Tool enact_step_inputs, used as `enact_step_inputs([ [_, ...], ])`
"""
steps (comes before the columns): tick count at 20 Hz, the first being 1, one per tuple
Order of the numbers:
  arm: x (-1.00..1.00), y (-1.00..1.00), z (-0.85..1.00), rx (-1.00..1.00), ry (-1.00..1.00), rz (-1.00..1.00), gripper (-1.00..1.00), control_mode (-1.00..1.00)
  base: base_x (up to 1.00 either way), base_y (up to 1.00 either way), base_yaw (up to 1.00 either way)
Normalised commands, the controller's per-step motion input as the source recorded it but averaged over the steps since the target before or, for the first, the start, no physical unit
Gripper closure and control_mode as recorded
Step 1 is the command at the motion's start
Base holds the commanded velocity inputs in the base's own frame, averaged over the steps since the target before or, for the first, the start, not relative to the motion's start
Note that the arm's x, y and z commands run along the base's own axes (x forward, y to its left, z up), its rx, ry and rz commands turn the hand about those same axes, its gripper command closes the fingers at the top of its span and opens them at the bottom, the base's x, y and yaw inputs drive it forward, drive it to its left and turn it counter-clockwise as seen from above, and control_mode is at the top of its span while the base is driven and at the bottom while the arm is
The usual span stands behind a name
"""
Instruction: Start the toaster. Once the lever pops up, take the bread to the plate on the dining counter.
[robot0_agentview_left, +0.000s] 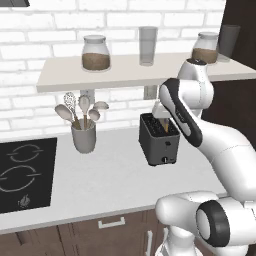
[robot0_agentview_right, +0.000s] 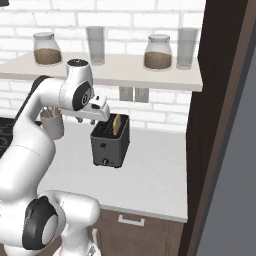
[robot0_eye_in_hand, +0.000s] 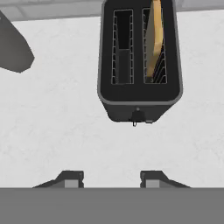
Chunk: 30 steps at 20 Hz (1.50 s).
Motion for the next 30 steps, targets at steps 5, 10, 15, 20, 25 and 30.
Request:
enact_step_inputs([
  [5,0.0,-0.12,-0.07,0.0,-0.01,-0.01,-1.0,-1.0,0.0,0.0,0.0],
  [10,0.0,-0.43,-0.22,0.0,-0.08,-0.02,-1.0,-1.0,0.0,0.0,0.0],
  [15,0.01,-0.31,-0.38,0.0,-0.12,-0.04,-1.0,-1.0,0.0,0.0,0.0],
  [20,0.19,0.05,-0.54,0.0,-0.02,-0.02,-1.0,-1.0,0.0,0.0,0.0],
  [25,0.28,0.51,-0.49,-0.02,0.0,0.0,-1.0,-1.0,0.0,0.0,0.0],
  [30,0.35,0.67,-0.4,-0.04,0.01,0.0,-1.0,-1.0,0.0,0.0,0.0],
])
